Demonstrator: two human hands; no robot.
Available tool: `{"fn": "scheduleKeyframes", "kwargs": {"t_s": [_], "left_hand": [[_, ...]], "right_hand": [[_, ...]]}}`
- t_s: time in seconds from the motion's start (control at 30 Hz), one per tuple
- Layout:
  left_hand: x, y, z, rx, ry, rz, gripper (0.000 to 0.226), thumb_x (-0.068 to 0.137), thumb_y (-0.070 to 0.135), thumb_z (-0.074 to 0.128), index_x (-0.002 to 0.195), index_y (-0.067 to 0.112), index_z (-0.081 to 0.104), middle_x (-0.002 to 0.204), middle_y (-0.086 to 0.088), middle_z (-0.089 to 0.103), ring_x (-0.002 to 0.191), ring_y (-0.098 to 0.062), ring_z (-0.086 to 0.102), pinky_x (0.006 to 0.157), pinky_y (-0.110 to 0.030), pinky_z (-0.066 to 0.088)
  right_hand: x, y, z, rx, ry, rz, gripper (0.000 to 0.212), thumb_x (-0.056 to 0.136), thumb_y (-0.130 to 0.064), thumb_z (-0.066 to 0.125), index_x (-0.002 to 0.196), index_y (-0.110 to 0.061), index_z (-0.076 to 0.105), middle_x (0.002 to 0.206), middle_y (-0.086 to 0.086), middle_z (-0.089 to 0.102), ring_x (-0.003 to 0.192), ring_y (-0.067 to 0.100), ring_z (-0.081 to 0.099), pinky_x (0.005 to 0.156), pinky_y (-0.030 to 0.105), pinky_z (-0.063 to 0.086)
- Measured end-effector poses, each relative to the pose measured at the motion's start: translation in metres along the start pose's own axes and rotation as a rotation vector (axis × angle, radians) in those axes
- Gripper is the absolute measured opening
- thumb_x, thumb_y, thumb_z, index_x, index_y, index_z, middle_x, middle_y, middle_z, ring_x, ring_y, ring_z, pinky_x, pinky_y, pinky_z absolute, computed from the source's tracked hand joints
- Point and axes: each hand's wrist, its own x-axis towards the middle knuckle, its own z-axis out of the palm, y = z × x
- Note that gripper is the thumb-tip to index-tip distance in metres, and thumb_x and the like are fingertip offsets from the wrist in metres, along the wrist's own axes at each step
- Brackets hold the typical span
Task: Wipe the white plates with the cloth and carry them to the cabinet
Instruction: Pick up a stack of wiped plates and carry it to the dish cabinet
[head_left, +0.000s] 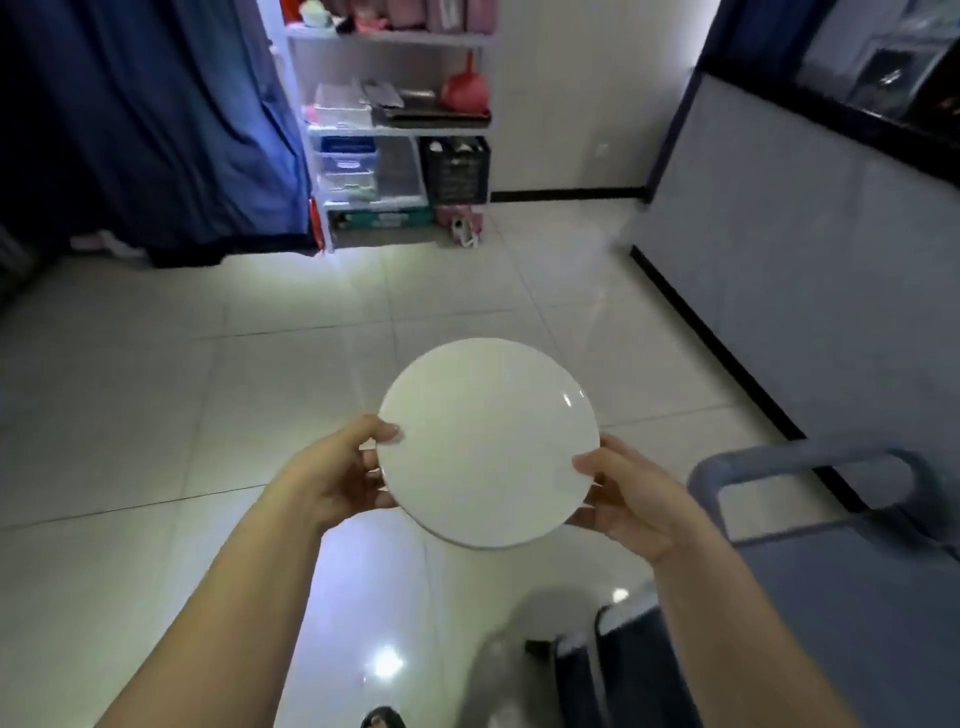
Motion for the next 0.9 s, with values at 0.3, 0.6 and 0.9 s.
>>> {"fn": "scheduleKeyframes", "kwargs": {"t_s": [0.3, 0.6, 0.9], "left_hand": [[0.086, 0.142, -0.196, -0.182, 0.212, 0.066, 0.009, 0.086, 0.011, 0.051, 0.092, 0.017, 0.055, 0.05, 0.001, 0.053, 0.051, -0.017, 0.052, 0.041, -0.025, 0.049], [0.202, 0.255, -0.349, -0.406, 0.441, 0.133, 0.037, 0.085, 0.015, 0.055, 0.12, 0.005, 0.059, 0.103, -0.015, 0.054, 0.09, -0.029, 0.046, 0.058, -0.042, 0.061], [0.288, 0.393, -0.495, -0.621, 0.604, 0.183, 0.044, 0.06, 0.025, 0.066, 0.102, 0.011, 0.06, 0.072, -0.004, 0.038, 0.056, -0.015, 0.032, 0.06, -0.036, 0.059]], "right_hand": [[0.223, -0.029, 0.226, -0.125, -0.135, 0.157, 0.028, 0.087, 0.0, 0.054, 0.113, -0.007, 0.063, 0.105, 0.016, 0.064, 0.083, 0.028, 0.067, 0.065, 0.043, 0.057], [0.457, -0.072, 0.422, -0.352, -0.424, 0.3, 0.053, 0.073, -0.004, 0.066, 0.125, -0.004, 0.055, 0.109, 0.015, 0.062, 0.095, 0.029, 0.06, 0.07, 0.047, 0.059], [0.66, -0.111, 0.636, -0.468, -0.63, 0.405, 0.037, 0.087, -0.005, 0.058, 0.123, -0.007, 0.06, 0.102, 0.013, 0.063, 0.081, 0.028, 0.065, 0.068, 0.042, 0.057]]}}
